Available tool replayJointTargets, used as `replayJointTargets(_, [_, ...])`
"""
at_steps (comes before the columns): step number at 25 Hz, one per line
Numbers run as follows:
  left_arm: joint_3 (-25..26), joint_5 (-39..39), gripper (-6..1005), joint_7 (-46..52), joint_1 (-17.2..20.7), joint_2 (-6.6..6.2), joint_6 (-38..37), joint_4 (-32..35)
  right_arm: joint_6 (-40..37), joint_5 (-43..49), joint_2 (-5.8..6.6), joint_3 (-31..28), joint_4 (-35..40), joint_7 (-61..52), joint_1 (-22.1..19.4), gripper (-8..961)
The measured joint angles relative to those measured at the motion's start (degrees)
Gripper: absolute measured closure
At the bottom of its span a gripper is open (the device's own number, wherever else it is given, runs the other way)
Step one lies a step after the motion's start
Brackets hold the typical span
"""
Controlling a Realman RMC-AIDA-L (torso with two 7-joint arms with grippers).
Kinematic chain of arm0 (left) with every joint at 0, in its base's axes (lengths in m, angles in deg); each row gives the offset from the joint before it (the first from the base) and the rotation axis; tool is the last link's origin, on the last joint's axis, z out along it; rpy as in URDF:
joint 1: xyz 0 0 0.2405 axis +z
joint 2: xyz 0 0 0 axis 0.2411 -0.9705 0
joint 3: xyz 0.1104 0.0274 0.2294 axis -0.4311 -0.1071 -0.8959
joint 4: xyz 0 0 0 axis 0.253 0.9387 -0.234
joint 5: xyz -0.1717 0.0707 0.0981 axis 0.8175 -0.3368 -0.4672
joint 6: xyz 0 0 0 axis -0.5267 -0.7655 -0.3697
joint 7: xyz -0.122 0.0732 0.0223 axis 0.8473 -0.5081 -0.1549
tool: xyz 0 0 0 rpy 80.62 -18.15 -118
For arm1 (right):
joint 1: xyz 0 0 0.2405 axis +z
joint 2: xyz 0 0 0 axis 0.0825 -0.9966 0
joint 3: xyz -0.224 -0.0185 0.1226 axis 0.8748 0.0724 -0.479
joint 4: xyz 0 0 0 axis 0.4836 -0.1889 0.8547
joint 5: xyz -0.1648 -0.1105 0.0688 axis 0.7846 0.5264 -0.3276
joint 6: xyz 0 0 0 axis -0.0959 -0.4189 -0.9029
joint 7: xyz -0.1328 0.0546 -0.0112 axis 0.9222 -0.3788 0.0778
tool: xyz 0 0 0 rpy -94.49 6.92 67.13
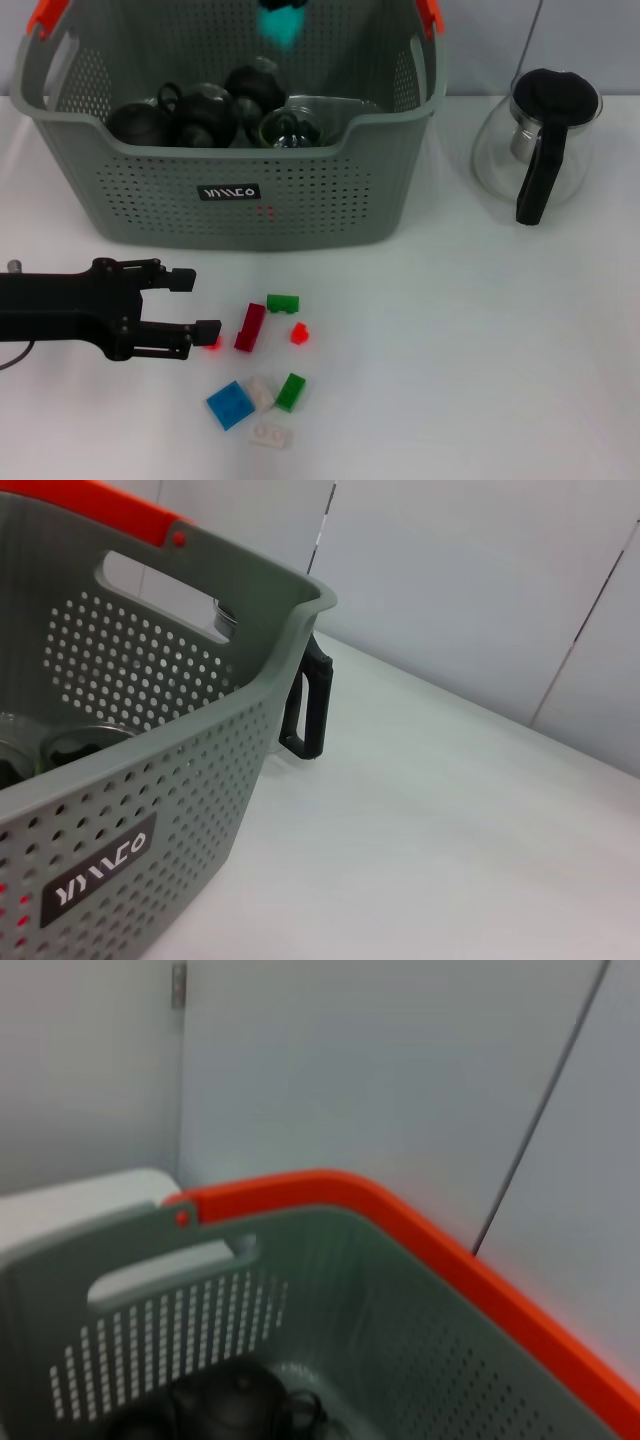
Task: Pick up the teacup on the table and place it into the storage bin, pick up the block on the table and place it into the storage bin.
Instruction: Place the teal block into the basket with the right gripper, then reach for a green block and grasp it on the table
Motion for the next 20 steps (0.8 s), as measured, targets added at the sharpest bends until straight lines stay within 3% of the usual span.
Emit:
replayJointTargets(5, [0.02,-0.05,153,0.09,0.0,-0.07,-0.05,0.0,0.48,-0.44,0.01,1.26,1.46,0.32,-1.11,394])
replayJointTargets(9, [0.1,-0.06,153,-0.04,0.01,-0.08,-0.39,0.0,-4.11,-4.8,0.02,1.97,9.27,2.25,-5.89,309])
replayJointTargets(12, [0.28,-0.11,155,-0.14,0.1,-0.13,-0.75,0.0,-12.48,-13.19,0.27,1.92,17.72,6.91,-11.41,246])
replayJointTargets(17, [0.27,-0.47,155,-0.5,0.17,-0.15,-0.85,0.0,-31.29,-22.15,0.69,0.64,28.38,14.44,-20.47,18])
replayJointTargets(20, [0.27,-0.49,154,-0.69,0.17,-0.15,-0.87,0.0,-39.84,-20.61,0.45,1.72,30.8,15.21,-23.88,17])
